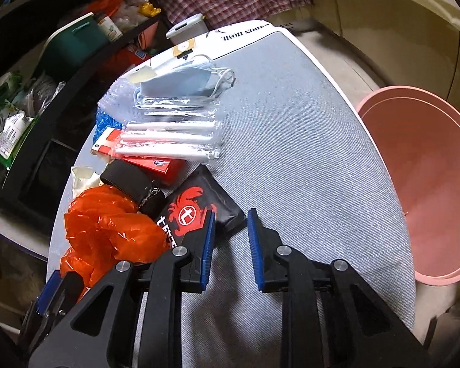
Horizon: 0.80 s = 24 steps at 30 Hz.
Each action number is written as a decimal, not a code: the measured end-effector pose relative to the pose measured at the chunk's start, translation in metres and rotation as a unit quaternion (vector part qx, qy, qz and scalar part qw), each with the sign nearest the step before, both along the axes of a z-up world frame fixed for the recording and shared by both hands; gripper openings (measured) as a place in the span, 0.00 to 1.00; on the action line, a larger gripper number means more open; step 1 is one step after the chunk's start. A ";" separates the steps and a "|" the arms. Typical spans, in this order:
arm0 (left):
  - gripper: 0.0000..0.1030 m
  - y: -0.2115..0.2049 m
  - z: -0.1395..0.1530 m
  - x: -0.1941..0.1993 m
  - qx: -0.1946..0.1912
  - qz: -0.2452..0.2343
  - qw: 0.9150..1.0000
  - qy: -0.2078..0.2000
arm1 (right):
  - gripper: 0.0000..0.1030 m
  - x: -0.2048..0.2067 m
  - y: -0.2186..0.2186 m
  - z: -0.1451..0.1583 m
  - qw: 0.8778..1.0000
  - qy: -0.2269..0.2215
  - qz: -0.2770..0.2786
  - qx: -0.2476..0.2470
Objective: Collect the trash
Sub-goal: 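Grasp the red plastic bag with the left tool while the right tool grasps the black packet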
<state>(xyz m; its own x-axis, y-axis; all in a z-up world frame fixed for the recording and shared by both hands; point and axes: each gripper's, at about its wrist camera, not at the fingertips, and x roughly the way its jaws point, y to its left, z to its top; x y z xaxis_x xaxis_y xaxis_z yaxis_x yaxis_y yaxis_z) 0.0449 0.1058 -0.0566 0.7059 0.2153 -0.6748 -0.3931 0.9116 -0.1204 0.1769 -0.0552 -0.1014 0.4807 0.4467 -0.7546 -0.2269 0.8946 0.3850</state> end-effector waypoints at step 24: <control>0.06 -0.006 0.021 -0.011 0.019 -0.007 1.000 -0.012 | 0.00 -0.037 -0.010 0.067 0.992 -0.126 0.002 0.002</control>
<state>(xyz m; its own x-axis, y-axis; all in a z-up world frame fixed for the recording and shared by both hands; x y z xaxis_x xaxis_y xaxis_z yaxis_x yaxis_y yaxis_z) 0.0335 0.1001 -0.0359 0.7242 0.2309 -0.6498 -0.3785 0.9208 -0.0946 0.1401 -0.0650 -0.0343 0.6512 0.4519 -0.6097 -0.3204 0.8920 0.3190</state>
